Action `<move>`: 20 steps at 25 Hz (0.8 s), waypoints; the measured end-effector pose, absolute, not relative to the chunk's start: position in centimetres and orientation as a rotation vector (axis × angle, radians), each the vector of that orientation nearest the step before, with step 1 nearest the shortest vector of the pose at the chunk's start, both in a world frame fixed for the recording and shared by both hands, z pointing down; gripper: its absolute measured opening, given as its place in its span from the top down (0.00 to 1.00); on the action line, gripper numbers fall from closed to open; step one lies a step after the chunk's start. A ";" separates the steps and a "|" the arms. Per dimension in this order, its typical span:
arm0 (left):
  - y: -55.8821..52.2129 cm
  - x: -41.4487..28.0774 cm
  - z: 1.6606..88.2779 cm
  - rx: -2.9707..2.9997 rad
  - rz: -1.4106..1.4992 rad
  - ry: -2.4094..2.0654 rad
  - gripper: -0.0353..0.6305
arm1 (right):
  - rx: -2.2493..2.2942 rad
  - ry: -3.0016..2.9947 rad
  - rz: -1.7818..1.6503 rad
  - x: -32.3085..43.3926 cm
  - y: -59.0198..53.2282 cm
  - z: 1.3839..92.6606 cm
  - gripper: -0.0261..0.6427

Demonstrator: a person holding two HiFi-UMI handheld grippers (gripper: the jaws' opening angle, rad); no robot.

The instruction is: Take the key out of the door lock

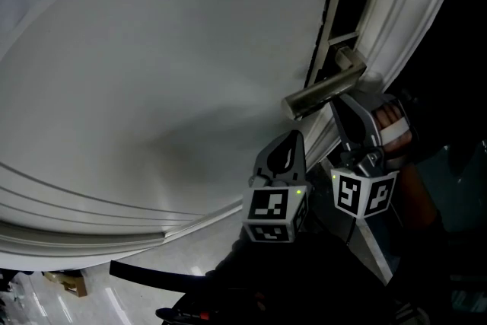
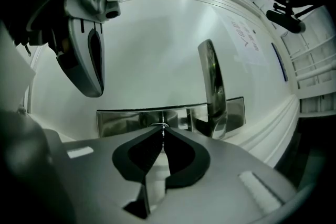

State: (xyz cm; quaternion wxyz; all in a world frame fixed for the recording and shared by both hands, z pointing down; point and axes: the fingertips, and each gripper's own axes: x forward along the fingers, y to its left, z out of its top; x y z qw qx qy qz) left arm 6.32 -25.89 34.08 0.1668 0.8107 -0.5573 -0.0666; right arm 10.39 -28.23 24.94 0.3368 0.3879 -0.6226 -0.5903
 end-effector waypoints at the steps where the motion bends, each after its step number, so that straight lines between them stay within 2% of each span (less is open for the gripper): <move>1: -25.9 6.3 34.2 2.305 -0.189 -1.583 0.95 | 1.008 -1.619 -1.539 10.4 -28.2 25.0 0.94; 20: -25.6 6.7 34.3 2.302 -0.203 -1.553 0.95 | 0.975 -1.572 -1.543 10.6 -28.2 25.0 0.94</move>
